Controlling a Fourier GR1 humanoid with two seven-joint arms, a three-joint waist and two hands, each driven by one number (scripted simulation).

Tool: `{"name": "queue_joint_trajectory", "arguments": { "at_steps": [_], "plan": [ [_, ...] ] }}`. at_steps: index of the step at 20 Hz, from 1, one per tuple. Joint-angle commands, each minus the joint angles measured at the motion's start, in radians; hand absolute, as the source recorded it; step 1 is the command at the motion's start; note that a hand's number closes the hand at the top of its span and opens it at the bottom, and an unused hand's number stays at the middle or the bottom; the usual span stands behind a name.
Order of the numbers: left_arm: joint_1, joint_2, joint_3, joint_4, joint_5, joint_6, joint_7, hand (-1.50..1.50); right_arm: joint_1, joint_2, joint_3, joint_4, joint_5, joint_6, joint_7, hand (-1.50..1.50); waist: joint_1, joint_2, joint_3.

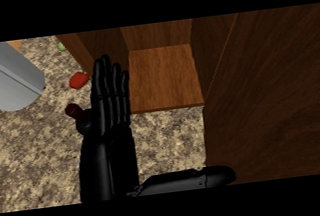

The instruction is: Pick up the wine, place it into the cabinet and close the cabinet

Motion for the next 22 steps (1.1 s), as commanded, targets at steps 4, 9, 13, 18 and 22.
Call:
{"name": "queue_joint_trajectory", "arguments": {
  "at_steps": [4,9,13,18,22],
  "plan": [
    [-0.019,0.000,-0.035,-0.085,-0.149,0.067,0.178,-1.50,-0.106,-0.020,-0.033,-0.124,-0.064,-0.063,0.176,-1.50,0.006,-0.002,0.000],
    [0.070,0.000,-0.030,-0.174,-0.264,0.004,0.273,-1.50,0.036,0.016,0.038,-0.164,0.026,-0.038,0.105,-1.50,0.004,-0.004,0.001],
    [0.096,0.020,0.054,-0.215,-0.216,-0.046,0.245,-1.50,-0.149,0.007,0.030,-0.109,0.019,-0.093,0.208,-1.50,0.008,0.000,-0.001],
    [0.081,0.040,0.165,-0.191,-0.164,-0.089,0.218,-1.50,-0.022,-0.009,-0.027,-0.165,-0.043,-0.035,0.133,-1.50,-0.004,0.001,0.000],
    [0.203,0.075,0.157,-0.263,-0.153,-0.089,0.185,-1.50,-0.031,-0.026,-0.077,-0.205,-0.085,-0.036,0.189,-1.50,-0.004,0.000,-0.001]
  ]
}}
